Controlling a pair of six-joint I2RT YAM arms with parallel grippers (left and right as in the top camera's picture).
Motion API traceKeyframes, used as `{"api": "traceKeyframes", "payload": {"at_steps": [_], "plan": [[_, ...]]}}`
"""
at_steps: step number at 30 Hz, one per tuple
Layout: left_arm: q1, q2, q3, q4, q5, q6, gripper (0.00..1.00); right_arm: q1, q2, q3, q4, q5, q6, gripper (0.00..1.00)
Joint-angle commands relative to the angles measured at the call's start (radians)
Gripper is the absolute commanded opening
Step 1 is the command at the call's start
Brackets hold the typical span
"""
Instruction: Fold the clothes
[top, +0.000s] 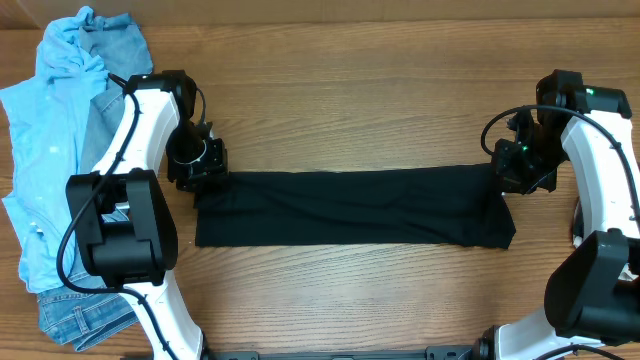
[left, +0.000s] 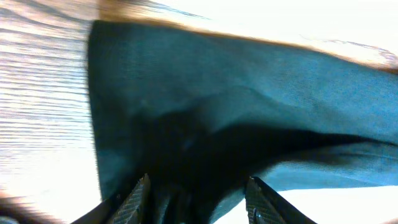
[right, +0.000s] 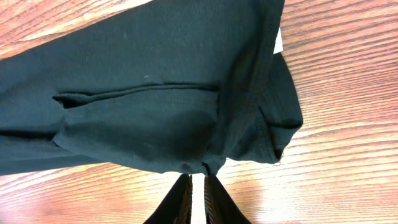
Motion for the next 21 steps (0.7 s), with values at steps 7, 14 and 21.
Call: {"api": "traceKeyframes", "payload": {"at_steps": [7,14,21], "plan": [[-0.007,-0.03,0.003,-0.07,-0.054,0.001,0.17,-0.004,-0.009,-0.003,0.007,-0.002,0.001,0.12],[-0.006,-0.03,0.003,-0.138,-0.069,0.005,0.25,-0.004,-0.009,-0.003,-0.009,-0.002,0.001,0.12],[-0.006,-0.03,0.003,-0.082,-0.074,0.005,0.38,-0.004,-0.009,-0.003,-0.016,-0.002,0.001,0.12]]}}
